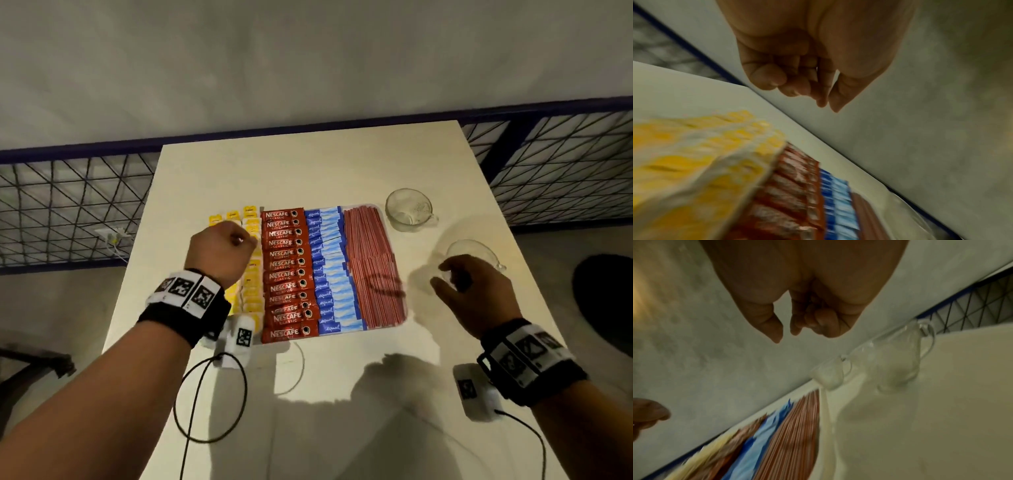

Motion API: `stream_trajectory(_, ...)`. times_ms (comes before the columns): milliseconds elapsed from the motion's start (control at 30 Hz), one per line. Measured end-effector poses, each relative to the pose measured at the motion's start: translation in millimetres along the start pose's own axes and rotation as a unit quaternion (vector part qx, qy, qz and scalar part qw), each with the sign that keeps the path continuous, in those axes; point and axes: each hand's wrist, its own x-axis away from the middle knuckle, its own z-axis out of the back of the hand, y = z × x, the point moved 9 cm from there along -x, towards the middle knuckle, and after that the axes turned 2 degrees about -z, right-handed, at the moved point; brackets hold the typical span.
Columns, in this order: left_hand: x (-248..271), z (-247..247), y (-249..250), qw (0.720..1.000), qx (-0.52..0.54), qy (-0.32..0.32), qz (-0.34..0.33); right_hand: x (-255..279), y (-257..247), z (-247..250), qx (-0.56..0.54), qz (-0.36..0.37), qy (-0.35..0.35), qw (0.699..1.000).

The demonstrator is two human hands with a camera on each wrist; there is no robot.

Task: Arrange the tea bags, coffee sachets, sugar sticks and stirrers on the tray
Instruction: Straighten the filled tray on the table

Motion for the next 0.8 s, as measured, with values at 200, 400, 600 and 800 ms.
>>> stream_trajectory(200, -38.1, -95.4, 170.1, 0.965, -0.009, -0.113, -0.238, -24.4, 87.3, 64.9, -0.051, -0.096, 0.094, 0.99)
stream_trajectory(400, -70.4, -178.9, 243.3, 0.929, -0.083, -0.211, -0.293, -30.7, 154.1, 7.6, -0.154, -0.162, -0.098, 0.97)
stream_trajectory(600, -84.8, -222.6, 252.4, 0.9, -0.153, -0.281, -0.298, -45.5, 154.1, -12.6, -0.183, -0.144, -0.131, 0.964)
stream_trajectory(800, -77.4, -226.5, 250.6, 0.901, -0.133, -0.282, -0.302, -53.8, 132.5, -37.4, -0.255, -0.111, -0.181, 0.943)
